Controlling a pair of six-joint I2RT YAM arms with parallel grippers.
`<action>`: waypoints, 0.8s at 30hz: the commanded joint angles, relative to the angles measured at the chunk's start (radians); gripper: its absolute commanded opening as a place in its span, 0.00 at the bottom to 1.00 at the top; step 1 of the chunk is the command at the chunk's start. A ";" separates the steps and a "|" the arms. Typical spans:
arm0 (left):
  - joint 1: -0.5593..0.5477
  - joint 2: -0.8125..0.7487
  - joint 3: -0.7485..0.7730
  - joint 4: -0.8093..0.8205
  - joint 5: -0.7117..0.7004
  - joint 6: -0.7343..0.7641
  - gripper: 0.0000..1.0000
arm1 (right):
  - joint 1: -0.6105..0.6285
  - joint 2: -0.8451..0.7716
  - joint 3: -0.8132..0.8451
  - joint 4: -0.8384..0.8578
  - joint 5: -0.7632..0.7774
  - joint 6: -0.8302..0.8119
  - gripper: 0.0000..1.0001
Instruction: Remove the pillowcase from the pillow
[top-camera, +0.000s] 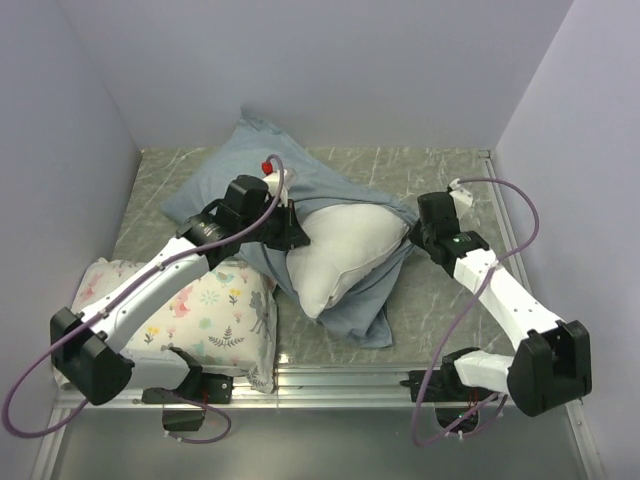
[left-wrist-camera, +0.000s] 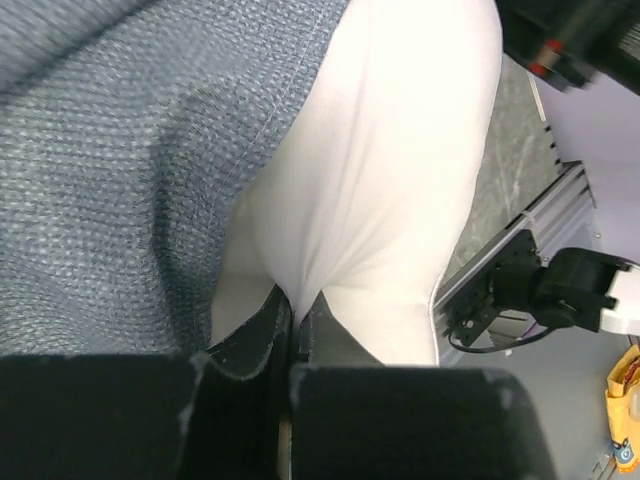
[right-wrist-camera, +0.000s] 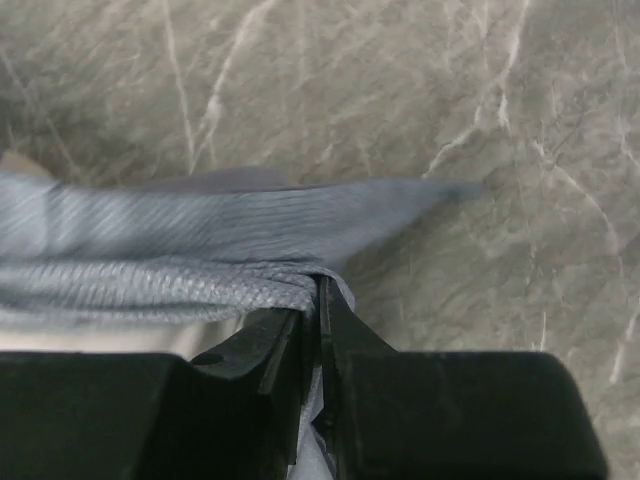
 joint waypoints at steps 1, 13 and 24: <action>-0.003 -0.095 0.027 0.032 0.036 0.012 0.00 | -0.072 0.068 0.017 0.120 -0.059 -0.024 0.16; -0.003 -0.216 0.110 0.010 0.033 0.001 0.00 | -0.145 0.494 0.270 0.416 -0.555 0.003 0.16; -0.002 -0.262 0.167 0.005 -0.112 0.006 0.00 | -0.161 0.610 0.255 0.946 -1.083 0.279 0.19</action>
